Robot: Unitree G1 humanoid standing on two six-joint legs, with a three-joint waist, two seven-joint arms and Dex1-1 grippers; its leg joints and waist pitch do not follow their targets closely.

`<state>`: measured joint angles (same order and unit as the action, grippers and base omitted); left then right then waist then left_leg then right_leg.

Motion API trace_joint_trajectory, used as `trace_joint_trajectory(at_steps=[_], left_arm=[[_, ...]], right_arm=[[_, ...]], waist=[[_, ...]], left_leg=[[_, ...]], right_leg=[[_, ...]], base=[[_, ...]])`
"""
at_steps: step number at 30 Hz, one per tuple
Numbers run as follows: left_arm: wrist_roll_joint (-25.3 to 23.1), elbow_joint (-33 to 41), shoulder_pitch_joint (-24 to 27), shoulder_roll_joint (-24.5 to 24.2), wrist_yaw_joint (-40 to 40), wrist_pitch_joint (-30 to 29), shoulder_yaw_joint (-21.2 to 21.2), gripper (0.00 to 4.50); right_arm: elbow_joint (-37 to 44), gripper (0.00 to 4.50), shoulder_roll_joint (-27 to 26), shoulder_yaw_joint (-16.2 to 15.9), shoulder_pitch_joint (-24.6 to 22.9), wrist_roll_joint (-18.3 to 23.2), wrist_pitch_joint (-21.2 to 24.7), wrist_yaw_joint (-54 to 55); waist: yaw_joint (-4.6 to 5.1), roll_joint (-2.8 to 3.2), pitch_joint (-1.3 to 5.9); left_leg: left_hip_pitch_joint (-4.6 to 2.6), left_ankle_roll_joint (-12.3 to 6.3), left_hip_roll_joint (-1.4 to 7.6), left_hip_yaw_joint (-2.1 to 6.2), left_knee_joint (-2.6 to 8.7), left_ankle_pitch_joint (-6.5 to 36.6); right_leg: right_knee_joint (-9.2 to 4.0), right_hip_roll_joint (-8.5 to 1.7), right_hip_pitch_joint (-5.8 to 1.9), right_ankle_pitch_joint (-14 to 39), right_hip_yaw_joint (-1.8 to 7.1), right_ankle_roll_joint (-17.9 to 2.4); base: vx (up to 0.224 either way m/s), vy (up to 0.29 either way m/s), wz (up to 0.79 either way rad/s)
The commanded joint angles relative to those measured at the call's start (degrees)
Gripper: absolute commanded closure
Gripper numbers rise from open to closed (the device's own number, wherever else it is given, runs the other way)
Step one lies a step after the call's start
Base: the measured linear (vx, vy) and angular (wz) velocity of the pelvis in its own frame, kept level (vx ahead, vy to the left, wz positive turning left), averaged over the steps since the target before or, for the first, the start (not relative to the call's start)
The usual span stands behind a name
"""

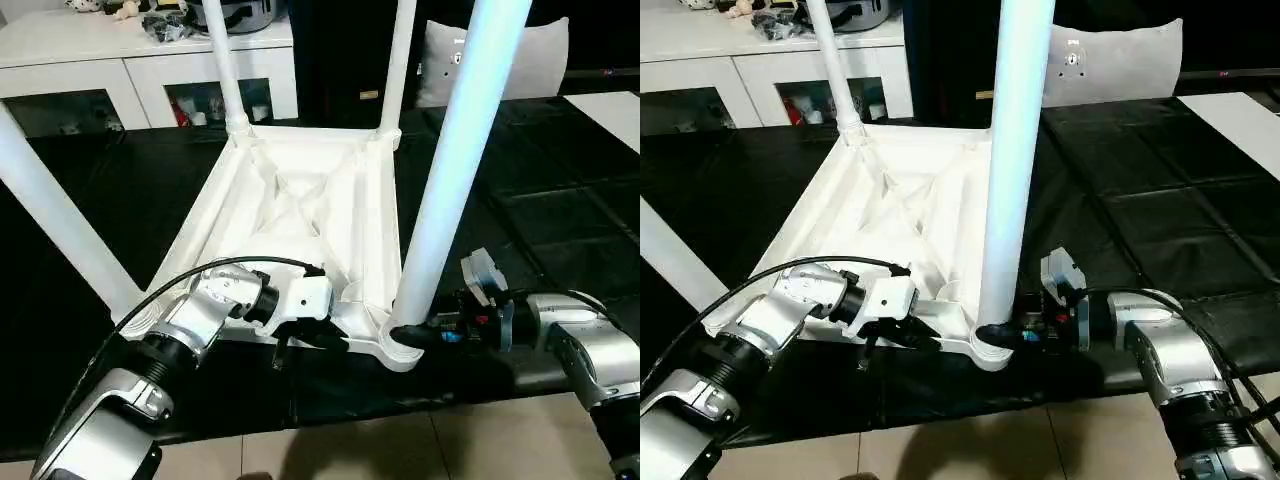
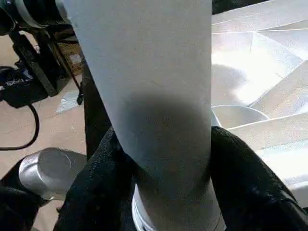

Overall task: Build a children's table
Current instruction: Rotate leg to tighten

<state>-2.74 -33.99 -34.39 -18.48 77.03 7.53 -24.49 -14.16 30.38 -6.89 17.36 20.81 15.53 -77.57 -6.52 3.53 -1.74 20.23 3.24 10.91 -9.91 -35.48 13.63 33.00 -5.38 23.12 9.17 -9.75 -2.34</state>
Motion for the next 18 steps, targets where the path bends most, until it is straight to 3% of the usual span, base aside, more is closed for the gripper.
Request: trace_joint_trajectory(at_steps=[1, 3, 5, 6, 7, 9, 10, 11, 12, 13, 14, 16, 18], left_arm=[[0.23, 2.02, 0.11, 1.39, -0.25, -1.02, -1.02, 4.50], [0.60, 3.20, 0.73, 3.02, -4.19, -4.53, 0.28, 4.50], [0.62, 4.18, 1.27, 5.39, -9.19, -8.34, 1.51, 4.50], [0.59, 4.53, 1.44, 6.34, -11.07, -9.60, 1.92, 4.50], [0.52, 4.89, 1.60, 7.62, -13.48, -11.14, 2.44, 4.50], [0.27, 5.23, 1.64, 9.56, -16.85, -12.94, 3.11, 4.50], [0.04, 5.44, 1.68, 10.52, -18.58, -13.75, 3.39, 4.50], [-0.33, 5.56, 1.58, 12.08, -21.21, -14.90, 3.80, 4.50], [-0.55, 5.78, 1.59, 13.20, -22.90, -15.61, 4.04, 4.50], [-0.75, 5.83, 1.56, 13.77, -23.97, -15.81, 4.18, 4.50], [-0.89, 6.03, 1.62, 13.97, -24.42, -16.08, 4.23, 4.50], [-1.19, 6.68, 1.83, 14.29, -24.84, -16.52, 4.09, 4.50], [-1.48, 7.44, 2.09, 14.26, -24.94, -17.16, 4.00, 4.50]], right_arm=[[2.23, 2.48, -1.63, 0.25, -0.21, 2.10, 2.89, 2.31], [2.76, 2.50, -4.19, 0.77, -0.03, 0.99, 5.14, 8.97], [1.13, 2.50, -7.75, 1.22, 0.96, -3.27, 4.66, 19.05], [0.05, 2.50, -9.30, 1.59, 1.55, -5.08, 4.39, 23.47], [-1.29, 2.50, -11.14, 2.10, 2.38, -6.84, 4.12, 28.31], [-2.68, 2.51, -13.39, 2.74, 3.42, -8.38, 4.29, 33.65], [-2.80, 2.52, -14.39, 2.99, 3.66, -8.91, 4.61, 35.72], [-3.16, 2.52, -16.27, 3.64, 4.19, -9.64, 5.08, 39.65], [-3.38, 2.52, -17.79, 4.43, 4.63, -9.74, 6.01, 42.75], [-3.56, 2.52, -18.37, 4.69, 4.83, -9.56, 5.79, 43.45], [-3.51, 2.52, -18.62, 4.80, 4.85, -9.57, 5.72, 43.70], [-3.04, 1.97, -18.82, 4.62, 4.65, -9.53, 4.54, 42.74], [-2.07, 1.81, -18.96, 5.04, 4.11, -8.70, 3.50, 41.42]], waist=[[0.41, -1.05, 3.45], [0.71, -1.06, 3.21], [1.37, -1.20, 2.91], [2.05, -1.11, 2.73], [2.91, -1.40, 2.70], [4.57, -1.12, 2.61], [5.59, -1.21, 2.82], [5.86, -1.16, 2.94], [6.65, -0.84, 2.84], [7.15, -1.02, 2.92], [7.33, -1.10, 2.92], [7.44, -1.01, 2.98], [7.35, -0.94, 3.17]], left_leg=[[0.23, -5.69, 2.86, 0.83, 4.08, 3.06], [0.10, -4.66, 2.68, 0.77, 4.26, 4.31], [-0.20, -3.33, 2.14, 0.66, 4.28, 6.49], [-0.28, -2.06, 1.90, 0.70, 4.26, 7.34], [0.18, -1.65, 1.35, 0.89, 4.12, 8.23], [0.01, -1.56, 1.33, 1.00, 3.98, 9.44], [0.37, -2.00, 1.27, 1.17, 3.92, 9.75], [0.45, -2.33, 1.36, 1.23, 3.99, 9.55], [0.32, -2.74, 1.69, 1.38, 4.16, 9.93], [0.41, -3.19, 1.52, 1.36, 4.08, 9.86], [0.43, -3.46, 1.39, 1.32, 4.06, 9.82], [0.43, -4.49, 1.42, 1.25, 4.02, 9.40], [0.87, -5.37, 1.78, 1.40, 4.12, 7.61]], right_leg=[[-4.38, -4.28, -3.69, 18.98, 3.84, -4.00], [-4.77, -4.26, -3.67, 21.65, 3.74, -3.27], [-5.77, -4.18, -3.47, 26.43, 3.35, -1.63], [-6.03, -4.07, -3.25, 28.95, 3.05, -0.73], [-6.48, -4.04, -3.82, 31.44, 2.34, 1.09], [-7.15, -3.79, -3.41, 32.37, 1.94, 2.12], [-7.15, -3.80, -3.81, 31.53, 1.79, 2.27], [-7.07, -3.86, -3.89, 30.50, 1.87, 2.03], [-7.05, -3.84, -3.61, 29.29, 2.01, 1.11], [-7.02, -3.81, -3.68, 28.43, 2.07, 0.61], [-6.98, -3.80, -3.68, 28.30, 2.13, 0.44], [-6.81, -3.90, -3.64, 27.90, 2.43, -0.05], [-6.19, -4.07, -3.97, 25.07, 2.81, -1.01]], base=[[0.000, 0.000, 0.00], [0.000, 0.000, 0.00], [0.000, 0.000, 0.00], [0.000, 0.000, 0.00], [0.000, 0.000, 0.00], [0.000, 0.000, 0.00], [0.000, 0.000, 0.00], [0.000, 0.000, 0.00], [0.000, 0.000, 0.00], [0.000, 0.000, 0.00], [0.000, 0.000, 0.00], [0.000, 0.000, 0.00], [0.000, 0.000, 0.00]])
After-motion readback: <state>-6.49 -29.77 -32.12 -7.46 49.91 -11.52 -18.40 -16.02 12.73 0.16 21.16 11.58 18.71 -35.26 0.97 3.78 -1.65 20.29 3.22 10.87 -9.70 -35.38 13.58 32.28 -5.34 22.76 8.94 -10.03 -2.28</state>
